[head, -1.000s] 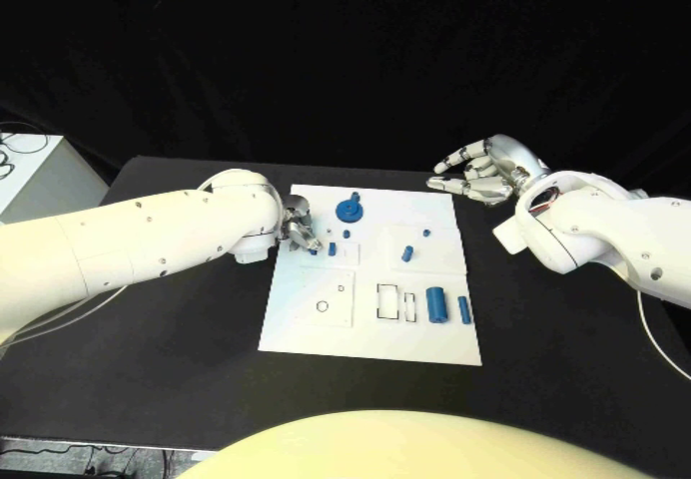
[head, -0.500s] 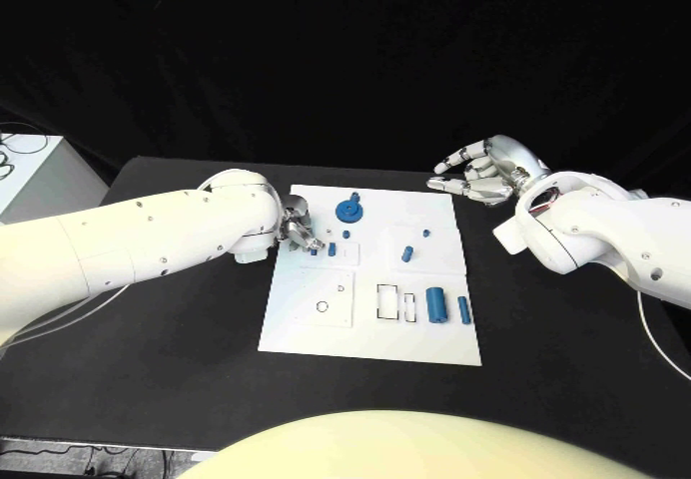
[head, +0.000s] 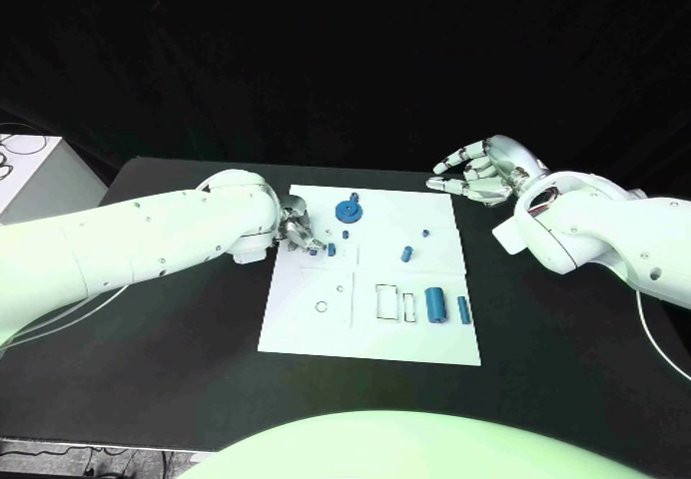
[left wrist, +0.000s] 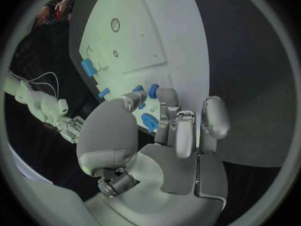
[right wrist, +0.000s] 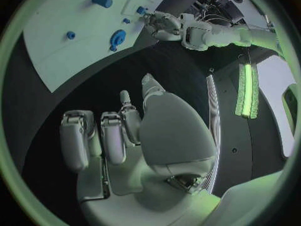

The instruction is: Assemble the parts on the task board

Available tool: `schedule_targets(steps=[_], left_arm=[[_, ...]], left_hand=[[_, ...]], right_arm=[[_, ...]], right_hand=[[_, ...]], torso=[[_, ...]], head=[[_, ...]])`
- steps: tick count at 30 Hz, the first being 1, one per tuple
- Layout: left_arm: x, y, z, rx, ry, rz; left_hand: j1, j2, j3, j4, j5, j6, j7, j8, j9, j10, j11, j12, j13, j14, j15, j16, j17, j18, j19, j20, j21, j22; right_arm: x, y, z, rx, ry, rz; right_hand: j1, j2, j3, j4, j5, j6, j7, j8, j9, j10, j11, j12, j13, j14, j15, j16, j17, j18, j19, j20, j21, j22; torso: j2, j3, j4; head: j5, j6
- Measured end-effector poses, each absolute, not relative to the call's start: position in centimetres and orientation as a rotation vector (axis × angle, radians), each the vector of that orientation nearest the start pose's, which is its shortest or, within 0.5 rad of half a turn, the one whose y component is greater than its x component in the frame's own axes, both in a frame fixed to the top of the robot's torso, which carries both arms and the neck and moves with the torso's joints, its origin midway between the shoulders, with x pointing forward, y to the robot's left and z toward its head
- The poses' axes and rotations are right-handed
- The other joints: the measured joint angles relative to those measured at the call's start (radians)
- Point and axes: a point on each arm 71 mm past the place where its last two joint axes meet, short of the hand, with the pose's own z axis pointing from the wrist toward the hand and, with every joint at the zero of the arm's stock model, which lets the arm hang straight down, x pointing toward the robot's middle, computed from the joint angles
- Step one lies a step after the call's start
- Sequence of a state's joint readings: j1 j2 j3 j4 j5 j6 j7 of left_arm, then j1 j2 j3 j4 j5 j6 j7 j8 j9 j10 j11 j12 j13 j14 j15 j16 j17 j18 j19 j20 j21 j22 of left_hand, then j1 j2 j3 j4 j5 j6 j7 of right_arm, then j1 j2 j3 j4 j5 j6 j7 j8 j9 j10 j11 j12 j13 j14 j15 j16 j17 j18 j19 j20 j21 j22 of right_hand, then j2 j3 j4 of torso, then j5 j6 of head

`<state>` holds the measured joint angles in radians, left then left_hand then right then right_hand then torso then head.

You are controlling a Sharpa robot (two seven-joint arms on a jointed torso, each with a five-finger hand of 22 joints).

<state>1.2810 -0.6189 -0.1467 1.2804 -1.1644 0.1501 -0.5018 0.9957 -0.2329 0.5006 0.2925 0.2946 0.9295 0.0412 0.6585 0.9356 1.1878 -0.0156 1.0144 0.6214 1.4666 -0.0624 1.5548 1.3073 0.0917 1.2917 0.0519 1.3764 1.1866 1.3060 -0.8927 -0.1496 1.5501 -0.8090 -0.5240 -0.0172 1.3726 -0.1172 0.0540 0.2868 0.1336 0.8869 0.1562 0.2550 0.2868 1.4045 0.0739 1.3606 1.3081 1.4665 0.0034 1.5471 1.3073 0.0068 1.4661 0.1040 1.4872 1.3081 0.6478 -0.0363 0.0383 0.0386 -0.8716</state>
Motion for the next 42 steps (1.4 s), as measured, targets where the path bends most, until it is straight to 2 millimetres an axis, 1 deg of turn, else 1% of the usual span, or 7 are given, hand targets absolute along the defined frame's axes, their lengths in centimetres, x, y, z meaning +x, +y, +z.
schedule_targets(steps=[20,24,26,27,31,35,42], left_arm=[[52.9,18.6,-21.2,-0.205,2.097,-0.406],[53.0,18.5,-20.7,-0.244,2.036,-0.484],[53.0,18.3,-20.5,-0.250,2.011,-0.524],[53.1,18.2,-20.4,-0.250,1.998,-0.544],[53.0,17.3,-20.2,-0.218,1.931,-0.636],[52.8,16.1,-20.3,-0.152,1.863,-0.712],[52.9,14.6,-20.9,-0.006,1.785,-0.749]], left_hand=[[0.009,0.035,-0.047,0.000,0.018,-0.044,0.026,-0.018,-0.006,-0.077,0.016,-0.043,-0.071,0.000,0.000,-0.037,0.000,0.001,-0.074,0.006,-0.064,-0.099],[0.041,0.042,-0.061,0.000,0.018,-0.102,0.053,-0.043,-0.017,-0.142,0.042,-0.063,-0.082,-0.021,0.033,-0.096,0.000,0.032,-0.182,0.024,-0.155,-0.230],[0.082,0.039,-0.060,0.000,0.023,-0.159,0.081,-0.073,-0.038,-0.209,0.068,-0.092,-0.097,-0.110,0.055,-0.168,-0.093,0.064,-0.299,0.039,-0.255,-0.365],[0.136,0.032,-0.050,-0.002,0.023,-0.195,0.104,-0.097,-0.066,-0.262,0.090,-0.113,-0.112,-0.203,0.077,-0.235,-0.195,0.073,-0.368,0.058,-0.325,-0.436],[0.321,0.006,-0.005,-0.033,0.022,-0.243,0.138,-0.148,-0.156,-0.382,0.125,-0.169,-0.164,-0.423,0.111,-0.374,-0.422,0.073,-0.422,0.097,-0.410,-0.499],[0.434,-0.017,0.018,-0.077,0.015,-0.256,0.141,-0.187,-0.241,-0.445,0.141,-0.220,-0.218,-0.484,0.124,-0.394,-0.489,0.073,-0.430,0.104,-0.410,-0.495],[0.458,-0.039,0.005,-0.085,0.011,-0.253,0.138,-0.204,-0.310,-0.457,0.146,-0.264,-0.271,-0.500,0.129,-0.380,-0.523,0.073,-0.440,0.114,-0.395,-0.477]], right_arm=[[49.0,-23.3,-16.9,0.475,1.610,0.864],[49.0,-23.3,-16.9,0.475,1.610,0.864],[49.0,-23.3,-16.9,0.475,1.610,0.863],[49.0,-23.3,-16.9,0.476,1.610,0.863],[49.0,-23.4,-16.9,0.476,1.610,0.862],[49.1,-23.5,-16.9,0.477,1.610,0.860],[49.1,-23.4,-16.9,0.477,1.610,0.859]], right_hand=[[0.000,0.000,-0.003,0.003,0.000,0.000,0.000,0.000,0.001,0.000,0.000,0.000,0.000,0.000,0.000,0.000,0.000,0.000,0.000,0.000,0.000,0.000],[0.000,0.000,-0.003,0.003,0.000,0.000,0.000,0.000,0.001,0.000,0.000,0.000,0.000,0.000,0.000,0.000,0.000,0.000,0.000,0.000,0.000,0.000],[-0.003,0.003,-0.003,0.003,0.000,0.000,0.000,0.000,0.001,0.000,0.000,0.000,0.000,0.000,0.000,0.000,0.000,0.000,0.000,0.000,0.000,0.000],[-0.003,0.003,-0.003,0.003,0.000,0.000,0.000,0.000,0.001,0.000,0.000,0.000,0.000,0.000,0.000,0.000,0.000,0.000,0.000,0.000,0.000,0.000],[-0.005,0.005,-0.003,0.003,0.000,0.000,0.000,0.004,0.001,-0.003,-0.003,0.000,0.000,0.000,0.000,0.000,0.000,0.000,0.000,0.000,-0.008,0.000],[-0.005,0.005,-0.003,0.003,0.000,0.000,0.000,0.004,0.001,-0.006,0.001,-0.004,0.000,0.000,0.000,0.000,0.000,0.000,0.000,0.000,-0.008,0.000],[-0.005,0.005,-0.003,0.003,0.000,-0.007,0.000,0.004,0.001,-0.056,0.000,-0.063,0.000,0.000,0.000,-0.004,0.000,0.000,0.000,0.000,-0.023,0.000]], torso=[[0.000,0.0000,-0.0002],[0.000,-0.0001,0.0004],[0.000,-0.0001,0.0004],[0.000,-0.0001,0.0004],[0.000,0.0000,0.0011],[0.000,-0.0006,0.0014],[0.001,-0.0012,-0.0001]], head=[[-0.007,0.005],[-0.009,0.009],[-0.011,0.010],[-0.012,0.011],[-0.016,0.018],[-0.019,0.025],[-0.024,0.031]])
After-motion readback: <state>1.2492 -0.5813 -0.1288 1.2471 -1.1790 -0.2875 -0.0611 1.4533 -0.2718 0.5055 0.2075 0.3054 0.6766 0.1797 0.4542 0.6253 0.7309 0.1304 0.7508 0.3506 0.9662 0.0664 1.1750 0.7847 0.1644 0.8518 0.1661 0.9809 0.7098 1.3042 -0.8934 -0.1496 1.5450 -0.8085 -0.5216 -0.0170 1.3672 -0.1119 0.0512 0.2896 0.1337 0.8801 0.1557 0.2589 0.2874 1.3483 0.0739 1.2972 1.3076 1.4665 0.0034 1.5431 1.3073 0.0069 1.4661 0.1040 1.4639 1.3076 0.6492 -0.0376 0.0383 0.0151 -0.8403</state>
